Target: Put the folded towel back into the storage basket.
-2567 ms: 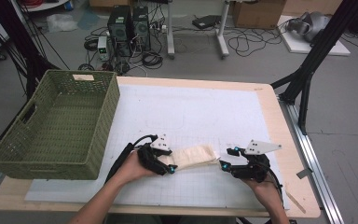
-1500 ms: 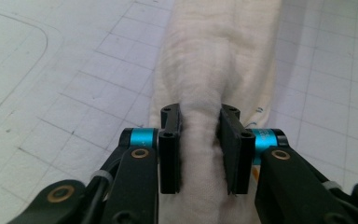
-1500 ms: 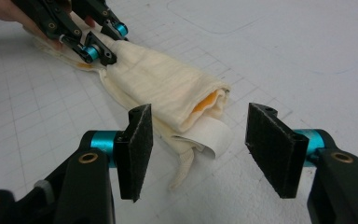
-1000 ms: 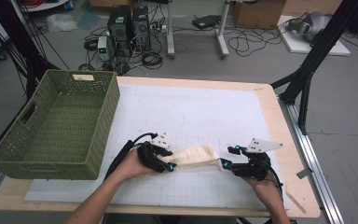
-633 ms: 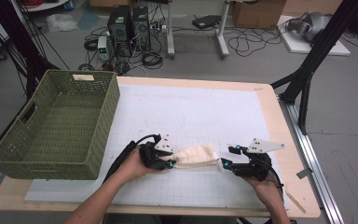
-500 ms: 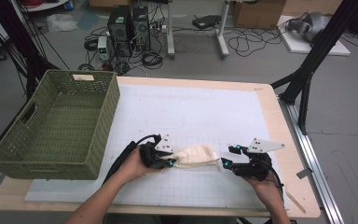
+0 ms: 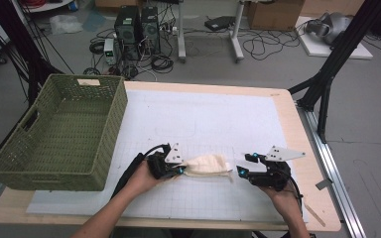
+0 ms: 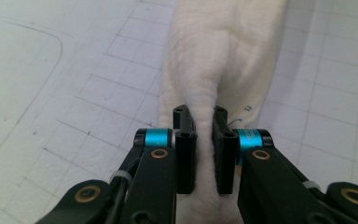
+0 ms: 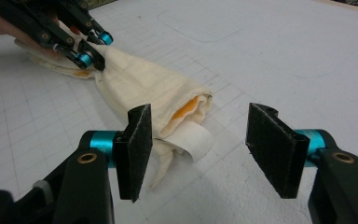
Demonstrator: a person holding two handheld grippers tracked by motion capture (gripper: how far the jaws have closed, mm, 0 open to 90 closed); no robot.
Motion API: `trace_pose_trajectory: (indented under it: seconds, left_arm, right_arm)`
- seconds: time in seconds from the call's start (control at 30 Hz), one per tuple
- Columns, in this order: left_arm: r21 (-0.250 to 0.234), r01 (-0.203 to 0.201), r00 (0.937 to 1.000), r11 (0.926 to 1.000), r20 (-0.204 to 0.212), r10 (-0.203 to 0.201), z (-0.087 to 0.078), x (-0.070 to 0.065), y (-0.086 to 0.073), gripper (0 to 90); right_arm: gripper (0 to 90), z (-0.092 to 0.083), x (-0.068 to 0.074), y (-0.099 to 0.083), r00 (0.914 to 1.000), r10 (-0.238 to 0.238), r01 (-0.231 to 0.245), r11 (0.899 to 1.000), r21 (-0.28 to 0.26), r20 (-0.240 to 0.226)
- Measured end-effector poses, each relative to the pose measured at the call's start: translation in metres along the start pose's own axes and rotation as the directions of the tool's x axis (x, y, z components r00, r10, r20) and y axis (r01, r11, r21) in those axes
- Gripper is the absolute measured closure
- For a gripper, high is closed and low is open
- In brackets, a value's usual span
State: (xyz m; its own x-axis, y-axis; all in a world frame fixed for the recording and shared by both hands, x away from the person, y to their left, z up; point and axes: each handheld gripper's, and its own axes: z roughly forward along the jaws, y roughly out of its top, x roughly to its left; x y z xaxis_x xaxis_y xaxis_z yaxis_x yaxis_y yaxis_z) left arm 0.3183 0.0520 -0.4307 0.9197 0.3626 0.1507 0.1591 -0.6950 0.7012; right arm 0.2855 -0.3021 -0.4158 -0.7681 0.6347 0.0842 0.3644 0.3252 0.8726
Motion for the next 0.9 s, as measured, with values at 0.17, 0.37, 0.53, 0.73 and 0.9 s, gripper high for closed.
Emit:
trace_pose_trajectory:
  seconds: [0.17,0.37,0.53,0.73,0.9]
  left_arm:
    - [-0.045,0.027,0.9993,0.9986,-0.025,-0.028,-0.012,0.004,0.001,82.5]
    - [-0.082,0.051,0.9974,0.9953,-0.046,-0.055,-0.024,0.007,0.003,82.4]
    - [-0.082,0.052,0.9966,0.9953,-0.059,-0.057,-0.024,0.006,0.003,82.4]
    - [-0.075,0.059,0.9955,0.9955,-0.070,-0.064,-0.024,0.008,0.002,82.4]
    - [-0.071,0.066,0.9966,0.9952,-0.044,-0.070,-0.022,0.008,0.002,82.4]
  right_arm:
    - [40.7,-0.001,0.000,0.000,1.0000,0.006,-0.006,1.000,-0.004,0.002]
    - [40.7,0.000,0.000,0.000,1.0000,-0.001,0.001,1.000,-0.007,0.007]
    - [40.7,0.000,0.000,0.000,1.0000,0.001,-0.001,1.000,-0.006,0.006]
    - [40.9,0.000,0.000,0.000,0.9999,0.009,-0.009,1.000,-0.004,0.006]
    - [41.0,0.000,0.000,0.000,1.0000,0.007,-0.007,1.000,-0.006,0.002]
